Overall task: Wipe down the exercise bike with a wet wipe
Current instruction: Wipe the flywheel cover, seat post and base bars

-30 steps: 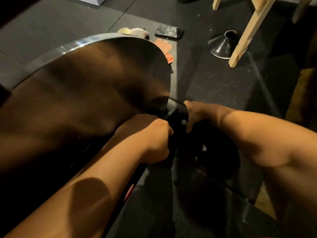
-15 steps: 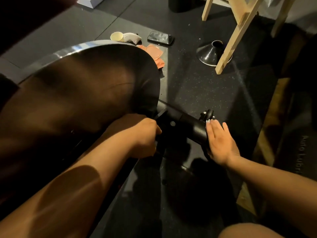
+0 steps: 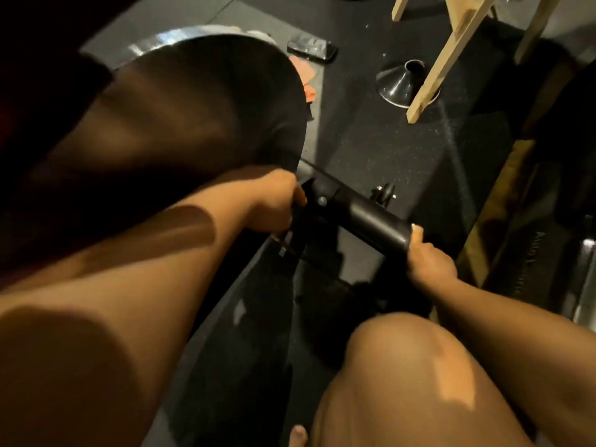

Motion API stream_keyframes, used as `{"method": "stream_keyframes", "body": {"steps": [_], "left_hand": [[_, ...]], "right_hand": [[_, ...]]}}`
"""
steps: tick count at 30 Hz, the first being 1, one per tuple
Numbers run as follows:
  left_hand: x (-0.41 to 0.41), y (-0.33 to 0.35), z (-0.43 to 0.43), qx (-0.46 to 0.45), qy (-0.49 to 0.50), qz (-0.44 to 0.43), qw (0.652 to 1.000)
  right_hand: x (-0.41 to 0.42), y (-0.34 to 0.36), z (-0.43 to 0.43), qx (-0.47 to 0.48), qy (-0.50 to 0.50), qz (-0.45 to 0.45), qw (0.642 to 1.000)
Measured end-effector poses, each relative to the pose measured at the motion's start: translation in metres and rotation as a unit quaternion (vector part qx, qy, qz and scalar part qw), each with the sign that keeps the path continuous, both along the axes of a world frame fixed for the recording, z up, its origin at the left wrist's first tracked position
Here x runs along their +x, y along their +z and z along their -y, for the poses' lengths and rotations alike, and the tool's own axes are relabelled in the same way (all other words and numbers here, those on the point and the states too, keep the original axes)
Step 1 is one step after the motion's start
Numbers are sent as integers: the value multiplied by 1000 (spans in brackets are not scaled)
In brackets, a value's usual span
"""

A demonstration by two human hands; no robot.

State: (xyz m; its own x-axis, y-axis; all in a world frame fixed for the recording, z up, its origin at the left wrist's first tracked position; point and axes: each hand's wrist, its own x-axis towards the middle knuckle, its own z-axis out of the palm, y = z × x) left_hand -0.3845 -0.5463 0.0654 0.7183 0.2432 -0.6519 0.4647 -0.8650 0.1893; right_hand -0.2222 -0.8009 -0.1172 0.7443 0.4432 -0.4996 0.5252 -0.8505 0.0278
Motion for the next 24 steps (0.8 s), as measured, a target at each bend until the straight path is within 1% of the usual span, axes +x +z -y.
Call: {"method": "stream_keyframes", "body": {"steps": [1, 2, 3, 5, 6, 8, 9, 10, 12, 15, 17, 18, 20, 22, 24], "left_hand": [[-3, 5, 4, 18, 8, 40, 999], [-8, 11, 9, 44, 18, 85, 995], [-13, 16, 13, 66, 30, 123, 990], [-31, 26, 18, 78, 73, 190, 976], [-42, 31, 20, 71, 100, 220, 968], [-66, 41, 27, 71, 129, 243, 959], [-79, 44, 31, 77, 138, 243, 957], [-91, 49, 38, 80, 146, 253, 953], [-115, 56, 54, 80, 173, 293, 937], [-157, 65, 87, 74, 246, 328, 909], [-183, 68, 112, 53, 294, 338, 893], [-197, 69, 123, 31, 323, 349, 879], [-225, 73, 146, -17, 407, 367, 836], [-252, 75, 167, -47, 481, 395, 781], [-282, 74, 189, -73, 521, 428, 735]], "right_hand": [[-1, 6, 6, -44, -10, -9, 999], [-4, 13, 9, -60, -25, -21, 998], [-7, 18, 11, -49, -44, -41, 997], [-13, 39, -3, 16, -46, -90, 995], [-19, 54, -14, 56, -26, -127, 990], [-36, 96, -43, 144, 0, -212, 967], [-45, 118, -59, 180, 17, -238, 954], [-56, 140, -72, 203, 47, -254, 945], [-80, 181, -93, 235, 140, -278, 921], [-126, 235, -104, 206, 285, -346, 870], [-157, 263, -100, 199, 315, -409, 833], [-172, 271, -97, 194, 327, -430, 819], [-199, 286, -87, 180, 362, -441, 801], [-222, 294, -78, 160, 395, -438, 791], [-247, 299, -70, 161, 431, -403, 791]]}}
